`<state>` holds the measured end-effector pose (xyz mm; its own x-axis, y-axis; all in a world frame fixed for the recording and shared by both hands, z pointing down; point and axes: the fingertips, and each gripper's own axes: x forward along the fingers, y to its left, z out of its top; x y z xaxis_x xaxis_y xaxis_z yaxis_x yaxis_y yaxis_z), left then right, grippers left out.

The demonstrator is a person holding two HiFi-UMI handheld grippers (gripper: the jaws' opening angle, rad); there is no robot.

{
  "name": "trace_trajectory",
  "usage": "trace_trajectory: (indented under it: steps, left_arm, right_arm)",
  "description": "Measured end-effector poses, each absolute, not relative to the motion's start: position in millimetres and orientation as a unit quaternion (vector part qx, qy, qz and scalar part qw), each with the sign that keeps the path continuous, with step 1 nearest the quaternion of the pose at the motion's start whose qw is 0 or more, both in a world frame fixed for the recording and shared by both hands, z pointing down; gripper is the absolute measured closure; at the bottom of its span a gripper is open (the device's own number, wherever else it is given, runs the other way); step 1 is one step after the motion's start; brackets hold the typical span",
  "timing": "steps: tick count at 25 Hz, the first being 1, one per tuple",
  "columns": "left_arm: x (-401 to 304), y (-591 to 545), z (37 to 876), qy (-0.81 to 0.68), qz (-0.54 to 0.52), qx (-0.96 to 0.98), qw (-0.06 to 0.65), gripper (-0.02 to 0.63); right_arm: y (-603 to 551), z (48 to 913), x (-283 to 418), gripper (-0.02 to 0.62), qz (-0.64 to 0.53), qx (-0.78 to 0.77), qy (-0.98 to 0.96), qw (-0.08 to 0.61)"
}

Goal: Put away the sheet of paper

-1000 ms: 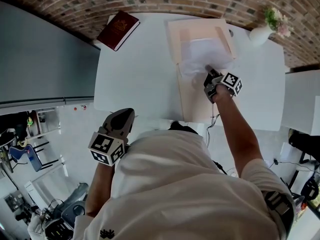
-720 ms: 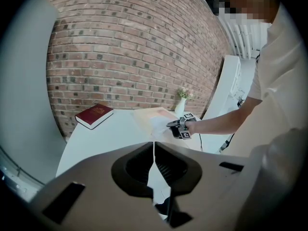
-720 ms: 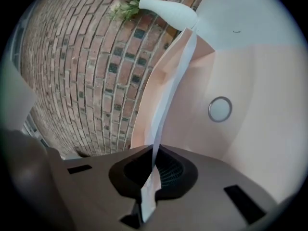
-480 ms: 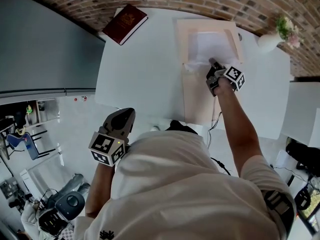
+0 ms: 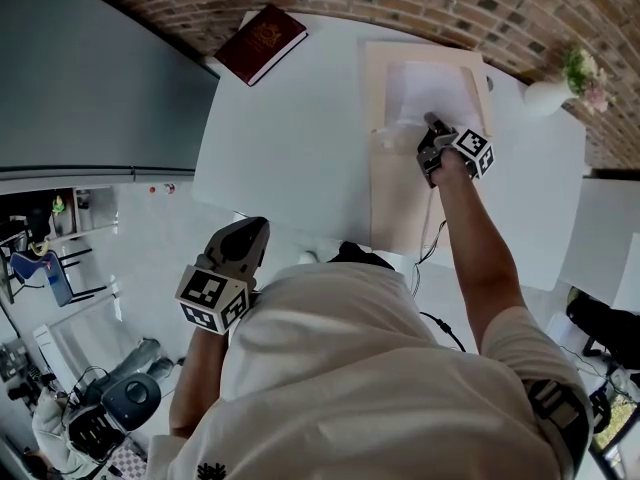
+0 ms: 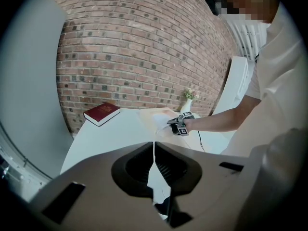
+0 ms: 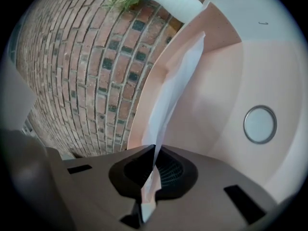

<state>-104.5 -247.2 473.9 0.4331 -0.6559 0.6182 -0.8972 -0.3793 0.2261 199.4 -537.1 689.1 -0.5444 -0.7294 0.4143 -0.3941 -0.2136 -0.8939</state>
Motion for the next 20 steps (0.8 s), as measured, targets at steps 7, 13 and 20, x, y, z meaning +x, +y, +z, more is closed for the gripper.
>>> trace_trajectory:
  steps: [7, 13, 20]
  left_arm:
    - [-107.9, -246.0, 472.9, -0.491, 0.215, 0.798, 0.275, 0.577]
    - [-111.3, -244.2, 473.9, -0.493, 0.210, 0.798, 0.277, 0.577]
    - [-114.9, -243.1, 470.3, -0.489, 0.200, 0.803, 0.275, 0.577]
  right_arm:
    - [-541.7, 690.4, 196.9, 0.566, -0.633, -0.463, 0.608, 0.123]
    - [-545.3, 686.6, 189.8, 0.515, -0.632, -0.451, 0.621, 0.105]
    - [-540.8, 681.4, 181.5, 0.374, -0.616, -0.442, 0.652, 0.019]
